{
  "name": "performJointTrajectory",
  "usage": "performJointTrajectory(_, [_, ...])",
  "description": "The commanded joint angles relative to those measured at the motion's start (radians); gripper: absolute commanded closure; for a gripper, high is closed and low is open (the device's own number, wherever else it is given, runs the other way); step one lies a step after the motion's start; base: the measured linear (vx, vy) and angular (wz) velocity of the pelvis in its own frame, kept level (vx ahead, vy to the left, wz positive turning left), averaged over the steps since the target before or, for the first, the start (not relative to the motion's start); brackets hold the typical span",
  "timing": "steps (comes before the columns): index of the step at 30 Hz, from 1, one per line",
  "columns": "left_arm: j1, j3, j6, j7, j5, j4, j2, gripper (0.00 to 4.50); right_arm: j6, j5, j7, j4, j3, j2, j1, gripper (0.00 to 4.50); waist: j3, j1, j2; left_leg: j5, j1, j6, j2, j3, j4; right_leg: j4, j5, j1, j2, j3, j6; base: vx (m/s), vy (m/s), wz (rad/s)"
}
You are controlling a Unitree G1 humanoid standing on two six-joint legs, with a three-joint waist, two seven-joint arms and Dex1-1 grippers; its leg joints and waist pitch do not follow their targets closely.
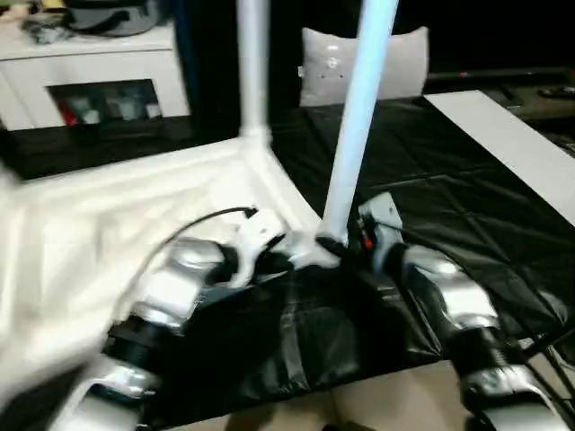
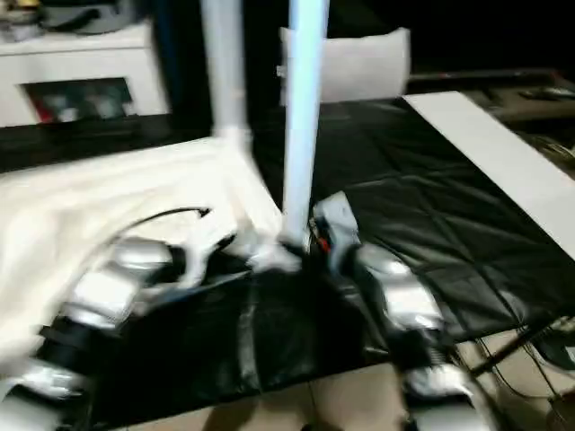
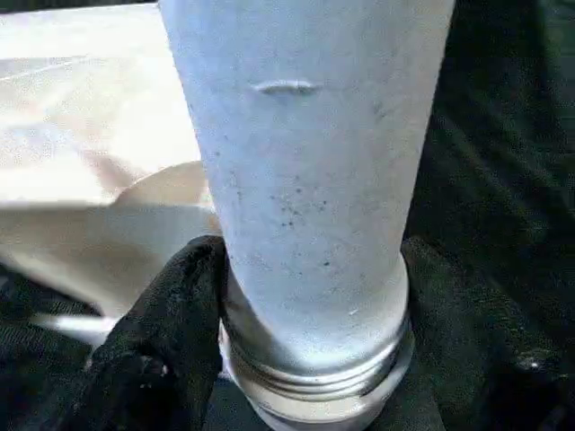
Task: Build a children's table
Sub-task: Rotate leg to tighten
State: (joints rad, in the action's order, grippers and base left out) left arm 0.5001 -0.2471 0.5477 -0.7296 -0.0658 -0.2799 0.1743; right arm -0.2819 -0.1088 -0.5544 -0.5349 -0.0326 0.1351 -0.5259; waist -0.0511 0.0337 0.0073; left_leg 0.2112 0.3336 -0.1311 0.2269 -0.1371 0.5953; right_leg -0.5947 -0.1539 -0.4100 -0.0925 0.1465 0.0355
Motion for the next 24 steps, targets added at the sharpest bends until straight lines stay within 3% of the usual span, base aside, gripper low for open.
performJointTrajectory(1, [0.023,0.011,-0.009,0.056,0.013,0.074,-0.046,4.5,-0.004,-0.02,-0.054,0.01,-0.06,-0.063,-0.008,1.5,0.075,0.01,-0.006,0.096,0.025,0.077,-0.01,-0.022,-0.06,0.078,-0.324,0.073,-0.045,-0.051,0.117,0.0,0.0,0.0])
performJointTrajectory(3, [0.017,0.003,-0.004,0.05,0.009,0.087,-0.046,4.5,0.022,-0.009,-0.059,0.021,-0.057,-0.057,0.001,1.15,0.082,0.015,-0.004,0.021,0.029,0.098,-0.008,-0.021,-0.057,0.058,-0.195,0.075,-0.044,-0.056,0.158,0.0,0.0,0.0])
performJointTrajectory(5, [0.015,0.0,-0.002,0.048,0.002,0.09,-0.041,4.5,0.021,-0.011,-0.061,0.021,-0.051,-0.057,0.002,1.1,0.083,0.015,-0.005,-0.006,0.032,0.113,-0.008,-0.02,-0.055,0.049,-0.126,0.076,-0.043,-0.058,0.187,0.0,0.0,0.0])
performJointTrajectory(6, [0.014,-0.002,0.0,0.052,-0.002,0.092,-0.032,4.5,0.025,-0.014,-0.06,0.02,-0.046,-0.054,0.004,0.86,0.082,0.015,-0.004,-0.005,0.031,0.122,-0.007,-0.021,-0.054,0.049,-0.116,0.074,-0.043,-0.058,0.199,0.0,0.0,0.0])
performJointTrajectory(10, [0.01,-0.004,-0.008,0.045,0.001,0.095,-0.005,4.5,0.04,-0.029,-0.077,0.041,-0.04,-0.036,0.019,0.7,0.079,0.014,-0.003,0.034,0.031,0.12,-0.008,-0.024,-0.056,0.055,-0.157,0.075,-0.045,-0.058,0.198,0.0,0.0,0.0])
performJointTrajectory(11, [0.008,-0.008,-0.018,0.029,0.004,0.097,0.006,4.5,0.045,-0.032,-0.094,0.053,-0.041,-0.025,0.028,0.42,0.078,0.016,-0.002,0.044,0.029,0.116,-0.007,-0.024,-0.056,0.058,-0.171,0.075,-0.046,-0.059,0.193,0.0,0.0,0.0])
performJointTrajectory(17, [-0.005,-0.03,-0.077,-0.08,0.019,0.094,0.071,4.5,0.092,-0.052,-0.219,0.106,-0.043,0.055,0.072,0.03,0.077,0.022,-0.001,0.061,0.028,0.116,-0.005,-0.024,-0.057,0.058,-0.172,0.074,-0.045,-0.06,0.191,0.0,0.0,0.0])
performJointTrajectory(24, [-0.005,-0.082,-0.182,-0.312,0.053,0.049,0.197,4.5,0.155,-0.076,-0.476,0.159,-0.07,0.215,0.121,0.03,0.075,0.037,0.006,0.1,0.025,0.116,-0.005,-0.024,-0.058,0.063,-0.207,0.073,-0.044,-0.058,0.181,0.0,0.0,0.0])
